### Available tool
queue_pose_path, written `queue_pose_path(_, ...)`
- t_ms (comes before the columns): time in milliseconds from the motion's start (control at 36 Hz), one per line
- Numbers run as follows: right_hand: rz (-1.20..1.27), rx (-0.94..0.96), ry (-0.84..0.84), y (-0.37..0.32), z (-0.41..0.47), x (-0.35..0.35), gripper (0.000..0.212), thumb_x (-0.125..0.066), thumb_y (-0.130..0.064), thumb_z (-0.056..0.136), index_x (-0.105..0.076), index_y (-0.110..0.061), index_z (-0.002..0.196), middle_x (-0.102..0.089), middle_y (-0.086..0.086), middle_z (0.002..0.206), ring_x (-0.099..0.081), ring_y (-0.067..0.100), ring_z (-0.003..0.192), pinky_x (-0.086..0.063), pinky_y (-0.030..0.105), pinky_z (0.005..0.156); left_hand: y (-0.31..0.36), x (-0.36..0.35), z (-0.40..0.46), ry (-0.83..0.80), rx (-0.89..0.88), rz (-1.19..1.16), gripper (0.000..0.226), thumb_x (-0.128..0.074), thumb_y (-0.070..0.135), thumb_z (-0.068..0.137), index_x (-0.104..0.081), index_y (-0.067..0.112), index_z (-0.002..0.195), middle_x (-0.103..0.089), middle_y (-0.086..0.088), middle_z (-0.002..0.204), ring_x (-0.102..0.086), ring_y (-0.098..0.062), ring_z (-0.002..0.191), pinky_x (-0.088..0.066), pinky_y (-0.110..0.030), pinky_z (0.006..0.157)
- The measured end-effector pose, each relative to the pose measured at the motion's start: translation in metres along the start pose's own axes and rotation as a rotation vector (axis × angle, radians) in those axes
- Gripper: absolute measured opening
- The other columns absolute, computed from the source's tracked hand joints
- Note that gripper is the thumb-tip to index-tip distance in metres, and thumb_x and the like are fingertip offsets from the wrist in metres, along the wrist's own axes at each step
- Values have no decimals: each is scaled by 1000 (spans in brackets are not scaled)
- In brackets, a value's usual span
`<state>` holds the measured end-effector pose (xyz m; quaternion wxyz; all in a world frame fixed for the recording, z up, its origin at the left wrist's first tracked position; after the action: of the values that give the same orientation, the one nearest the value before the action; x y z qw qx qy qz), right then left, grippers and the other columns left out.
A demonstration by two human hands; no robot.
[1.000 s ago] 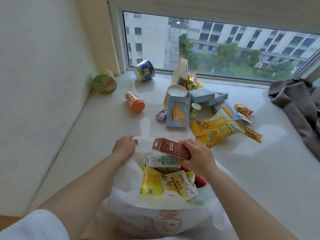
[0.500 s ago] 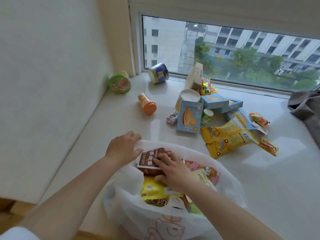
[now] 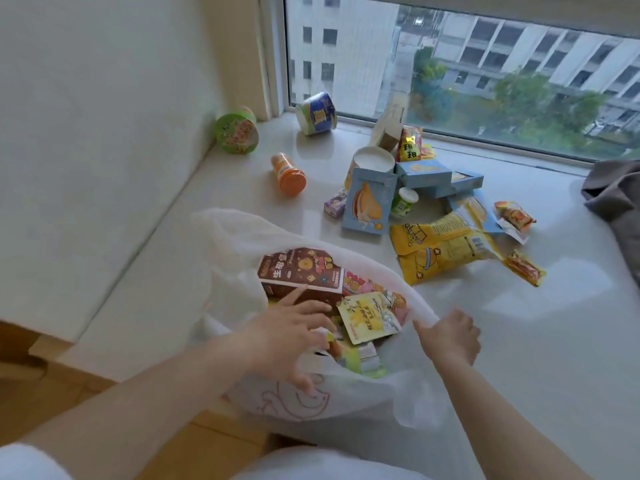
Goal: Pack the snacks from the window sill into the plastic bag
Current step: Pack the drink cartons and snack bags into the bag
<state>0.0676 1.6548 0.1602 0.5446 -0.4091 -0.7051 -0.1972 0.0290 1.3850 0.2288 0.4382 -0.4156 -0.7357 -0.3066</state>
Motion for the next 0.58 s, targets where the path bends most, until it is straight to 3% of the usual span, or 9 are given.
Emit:
queue_pose_path(83,-20,-40,-280,23,8,-21,41,-54,-42,88,-61,-8,110,-62,11,111,-57,31,105,-43,31,79,14,-12,6,-85,-18,-1,36,-52,40,91,-60,24,122,-35,8,147,-8,-13,146,15,-51,116)
queue_pose_path(139,26,27,-346,23,10,-24,27,-46,-27,93,-65,-7,97,-65,15,110,-59,31,102,-38,26,72,17,-14,7,-95,20,-78,28,-46,28,96,-59,20,119,-44,7,143,-15,-11,144,8,-47,118)
queue_pose_path(222,342,34,-227,13,10,0,32,-35,-17,99,-60,2,106,-59,25,117,-53,36,108,-35,31,75,20,-13,4,-78,129,-281,22,-40,27,99,-54,19,114,-54,2,131,-36,-14,133,-12,-38,119)
queue_pose_path(250,457,28,-170,8,8,16,33,-33,-15,101,-57,5,111,-57,26,119,-52,36,109,-36,33,79,22,-10,2,-68,176,-364,21,-40,29,99,-53,23,115,-58,1,123,-44,-17,124,-26,-35,112)
queue_pose_path(306,647,68,-76,-6,4,50,34,-31,-15,101,-53,6,116,-54,25,119,-49,35,108,-36,34,82,25,-5,-6,-68,256,-506,13,-41,30,99,-53,30,104,-61,5,100,-55,-17,99,-44,-24,83)
queue_pose_path(361,750,184,-28,-26,-2,84,31,-32,-16,101,-54,3,114,-55,20,110,-47,28,96,-33,31,78,30,0,-14,-116,298,-688,20,-42,25,99,-46,27,79,-60,8,79,-61,-9,76,-42,-16,66)
queue_pose_path(417,796,349,7,-48,-11,114,25,-36,-17,101,-56,-2,103,-54,11,93,-45,21,84,-35,30,68,33,5,-23,-225,306,-841,27,-43,24,99,-42,26,73,-59,9,73,-64,-3,69,-44,-20,65)
queue_pose_path(528,737,555,45,-68,-19,143,19,-44,-18,97,-57,-10,86,-50,-2,71,-44,11,64,-34,25,57,38,6,-34,-452,224,-772,17,-49,34,96,-48,34,79,-50,20,78,-49,-1,75,-36,-21,68)
queue_pose_path(583,428,554,-29,-62,-9,134,19,-48,-19,94,-58,-11,80,-51,1,70,-48,18,68,-33,28,55,37,12,-37,-466,217,-748,7,-51,42,93,-53,36,95,-49,26,85,-48,2,82,-37,-20,73)
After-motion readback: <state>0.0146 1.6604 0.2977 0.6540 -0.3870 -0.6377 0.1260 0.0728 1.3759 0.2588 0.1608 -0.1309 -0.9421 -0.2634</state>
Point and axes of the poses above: each hand's wrist, its own z-axis towards the middle knuckle, its own x-axis out of the back of the hand, y = z × x, the point moved 3 cm from there along z, towards the middle knuckle
